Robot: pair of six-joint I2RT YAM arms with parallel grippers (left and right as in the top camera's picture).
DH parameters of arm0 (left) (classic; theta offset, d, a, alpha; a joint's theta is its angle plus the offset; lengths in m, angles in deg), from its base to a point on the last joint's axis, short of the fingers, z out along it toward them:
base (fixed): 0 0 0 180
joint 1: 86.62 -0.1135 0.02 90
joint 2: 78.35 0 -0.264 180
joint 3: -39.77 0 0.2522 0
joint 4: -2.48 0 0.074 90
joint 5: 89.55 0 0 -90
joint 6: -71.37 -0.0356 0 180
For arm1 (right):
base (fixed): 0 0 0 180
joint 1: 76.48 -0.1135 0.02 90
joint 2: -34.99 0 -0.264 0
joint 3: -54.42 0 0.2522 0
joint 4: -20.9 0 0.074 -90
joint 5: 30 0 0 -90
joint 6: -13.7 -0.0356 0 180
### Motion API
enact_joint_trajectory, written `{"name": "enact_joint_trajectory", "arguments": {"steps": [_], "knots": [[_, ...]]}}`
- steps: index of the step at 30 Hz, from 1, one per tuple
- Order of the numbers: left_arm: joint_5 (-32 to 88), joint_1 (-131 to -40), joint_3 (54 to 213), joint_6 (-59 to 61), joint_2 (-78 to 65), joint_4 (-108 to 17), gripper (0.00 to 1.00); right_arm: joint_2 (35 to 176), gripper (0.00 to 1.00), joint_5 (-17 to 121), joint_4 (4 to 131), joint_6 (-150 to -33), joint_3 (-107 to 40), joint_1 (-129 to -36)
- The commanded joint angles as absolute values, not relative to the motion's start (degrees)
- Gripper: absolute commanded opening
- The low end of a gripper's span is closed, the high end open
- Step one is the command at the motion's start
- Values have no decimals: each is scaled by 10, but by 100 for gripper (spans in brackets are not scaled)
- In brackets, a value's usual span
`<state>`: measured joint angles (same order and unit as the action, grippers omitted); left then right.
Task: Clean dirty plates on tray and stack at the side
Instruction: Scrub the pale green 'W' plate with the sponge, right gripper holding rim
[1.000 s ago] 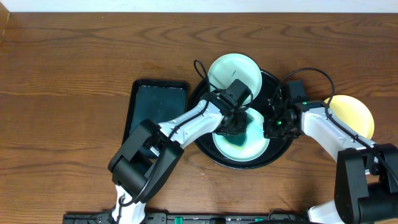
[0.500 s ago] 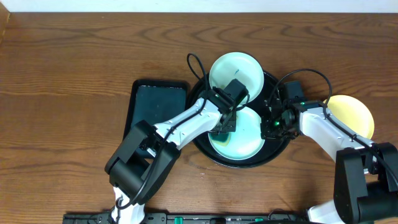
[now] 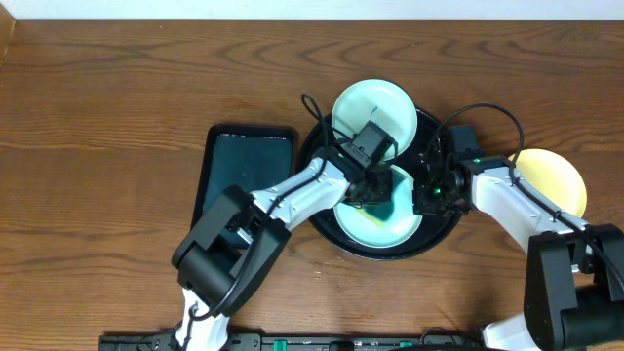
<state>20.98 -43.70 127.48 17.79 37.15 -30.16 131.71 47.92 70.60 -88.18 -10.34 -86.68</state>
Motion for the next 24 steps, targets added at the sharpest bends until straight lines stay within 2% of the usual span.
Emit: {"name": "enact_joint_trajectory", "arguments": {"steps": [1,9,12,19,24], "knots": [[259,-409,1265,170,396,-276,7,1324,1,499,711,-867,-102,-871],[192,-410,1265,170,416,-286,8,1324,1,509,711,-867,-102,-888],[128,-420,1265,154,415,-336,7,1324,1,510,712,-867,-102,-889],[-105,-450,1272,144,414,-486,7,1324,1,514,713,-867,-102,-889],[-168,-458,1305,144,414,-556,8,1324,1,516,713,-867,-102,-889]]}}
